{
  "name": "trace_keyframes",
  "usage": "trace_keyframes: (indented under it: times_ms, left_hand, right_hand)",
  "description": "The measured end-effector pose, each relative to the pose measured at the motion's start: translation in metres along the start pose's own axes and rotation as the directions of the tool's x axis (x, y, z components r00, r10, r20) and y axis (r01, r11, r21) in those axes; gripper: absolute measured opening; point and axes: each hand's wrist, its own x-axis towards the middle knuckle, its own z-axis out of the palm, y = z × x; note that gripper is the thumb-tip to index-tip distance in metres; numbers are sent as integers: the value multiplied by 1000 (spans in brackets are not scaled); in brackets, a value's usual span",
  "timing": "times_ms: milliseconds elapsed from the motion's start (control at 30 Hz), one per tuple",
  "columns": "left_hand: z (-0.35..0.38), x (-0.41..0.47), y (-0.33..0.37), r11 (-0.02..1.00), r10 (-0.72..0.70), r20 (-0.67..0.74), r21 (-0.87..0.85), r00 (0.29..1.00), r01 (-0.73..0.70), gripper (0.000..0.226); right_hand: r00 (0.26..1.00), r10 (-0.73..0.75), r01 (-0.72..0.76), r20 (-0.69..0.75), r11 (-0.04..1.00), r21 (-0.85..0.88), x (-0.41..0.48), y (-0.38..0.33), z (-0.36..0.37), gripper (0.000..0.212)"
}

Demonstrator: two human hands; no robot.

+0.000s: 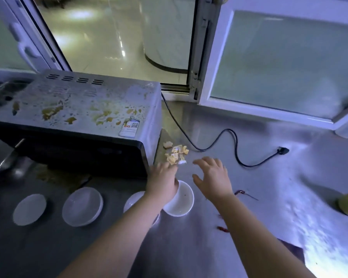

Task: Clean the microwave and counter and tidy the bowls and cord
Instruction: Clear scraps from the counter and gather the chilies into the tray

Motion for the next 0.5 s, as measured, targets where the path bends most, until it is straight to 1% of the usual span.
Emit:
trace_keyframes:
  times_ms: [133, 233, 433, 500]
  left_hand:
    - [20, 20, -19, 994, 109, 43, -23, 993, -108, 40]
    - [36, 40, -29, 988, 156, 57, -25, 986, -155, 54]
    - [77, 80, -36, 993, 119, 194, -27, 974, -116, 67]
    - [89, 92, -36, 994, 109, 214, -7, 971, -110, 74]
  right_hand:
    - [993, 118, -118, -14, 993, -5, 0, -9, 24, 39]
    - [984, 174, -175, -21, 984, -21, 5, -7, 35, 39]
    - [976, 216, -216, 5, 976, -17, 28, 9, 47, 38]
    - [977, 211, -211, 28, 977, -11, 36, 15, 51, 38]
